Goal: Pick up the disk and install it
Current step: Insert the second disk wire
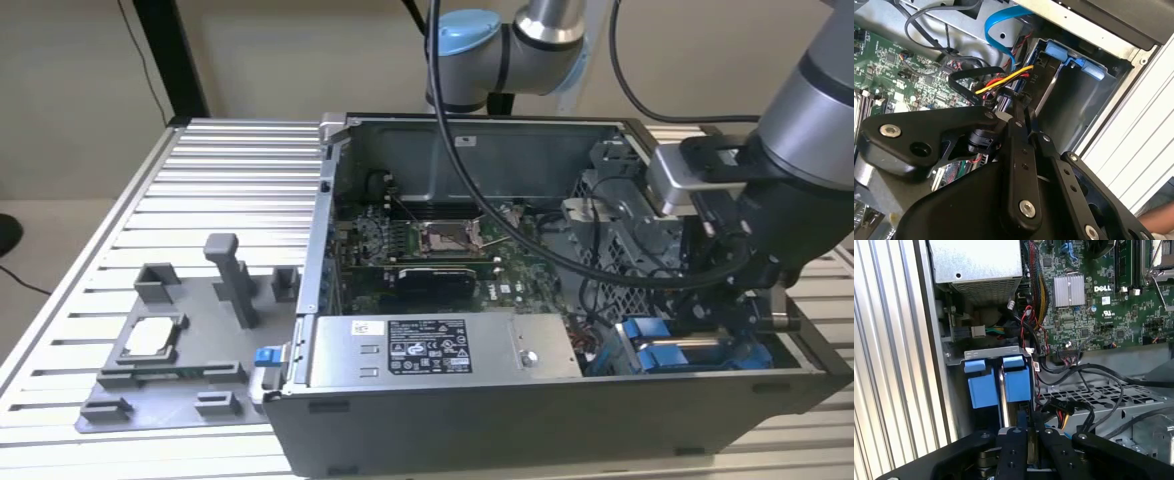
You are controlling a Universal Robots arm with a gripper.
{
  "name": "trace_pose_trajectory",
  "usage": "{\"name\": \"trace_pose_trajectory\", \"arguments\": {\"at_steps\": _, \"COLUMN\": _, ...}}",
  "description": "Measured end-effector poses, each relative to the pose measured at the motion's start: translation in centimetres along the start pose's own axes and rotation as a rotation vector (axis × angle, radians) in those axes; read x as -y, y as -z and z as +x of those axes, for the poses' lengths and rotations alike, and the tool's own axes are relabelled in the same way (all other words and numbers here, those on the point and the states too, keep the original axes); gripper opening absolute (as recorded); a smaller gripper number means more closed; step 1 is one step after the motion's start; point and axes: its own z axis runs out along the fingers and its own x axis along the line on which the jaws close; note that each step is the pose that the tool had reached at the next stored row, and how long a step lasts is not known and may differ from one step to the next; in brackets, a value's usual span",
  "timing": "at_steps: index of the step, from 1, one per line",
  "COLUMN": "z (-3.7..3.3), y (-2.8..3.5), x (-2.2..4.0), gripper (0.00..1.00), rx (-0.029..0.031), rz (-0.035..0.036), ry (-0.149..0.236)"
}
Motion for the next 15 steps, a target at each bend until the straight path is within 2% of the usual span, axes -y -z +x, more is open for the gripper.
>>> {"name": "trace_pose_trajectory", "arguments": {"at_steps": 6, "z": -0.03, "y": 0.31, "x": 0.02, "gripper": 0.00, "rx": 0.0000, "rz": -0.0008, "ry": 0.009}}
{"name": "trace_pose_trajectory", "arguments": {"at_steps": 15, "z": -0.02, "y": 0.25, "x": 0.01, "gripper": 0.00, "rx": 0.0003, "rz": -0.0020, "ry": 0.022}}
